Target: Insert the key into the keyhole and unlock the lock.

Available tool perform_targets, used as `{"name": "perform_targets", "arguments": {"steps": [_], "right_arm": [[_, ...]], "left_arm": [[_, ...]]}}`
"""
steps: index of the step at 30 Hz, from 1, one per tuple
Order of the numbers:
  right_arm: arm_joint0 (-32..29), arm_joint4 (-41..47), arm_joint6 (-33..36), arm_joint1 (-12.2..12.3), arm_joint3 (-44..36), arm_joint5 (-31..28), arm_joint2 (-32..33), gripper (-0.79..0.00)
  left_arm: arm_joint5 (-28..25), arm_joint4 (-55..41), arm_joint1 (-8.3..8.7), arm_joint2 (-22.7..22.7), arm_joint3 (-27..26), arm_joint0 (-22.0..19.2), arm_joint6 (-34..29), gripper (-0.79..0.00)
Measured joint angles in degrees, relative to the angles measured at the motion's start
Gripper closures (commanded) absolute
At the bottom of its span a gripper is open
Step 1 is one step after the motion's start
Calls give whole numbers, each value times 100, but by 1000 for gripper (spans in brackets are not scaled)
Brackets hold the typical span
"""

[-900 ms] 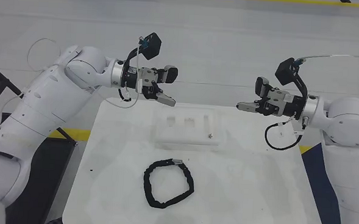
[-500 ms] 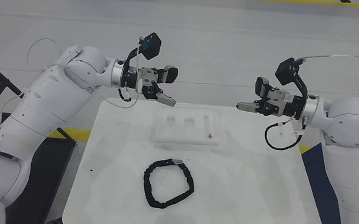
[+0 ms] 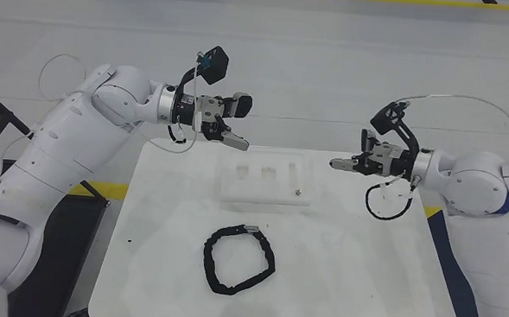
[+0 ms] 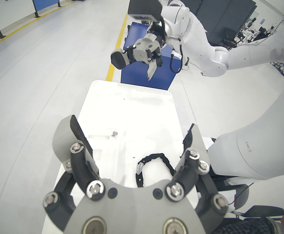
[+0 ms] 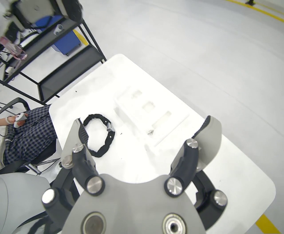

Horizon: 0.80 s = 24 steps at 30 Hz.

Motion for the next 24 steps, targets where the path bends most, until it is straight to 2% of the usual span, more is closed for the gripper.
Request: {"name": "perform_targets", "arguments": {"steps": [9, 24], "right_arm": [[381, -540, -75, -142, 666, 844, -1018, -785], [1457, -936, -37, -704, 2053, 2007, -2985, -785]], "left_arm": [[0, 0, 0, 0, 0, 0, 0, -785], [0, 0, 0, 0, 0, 0, 0, -785]]}}
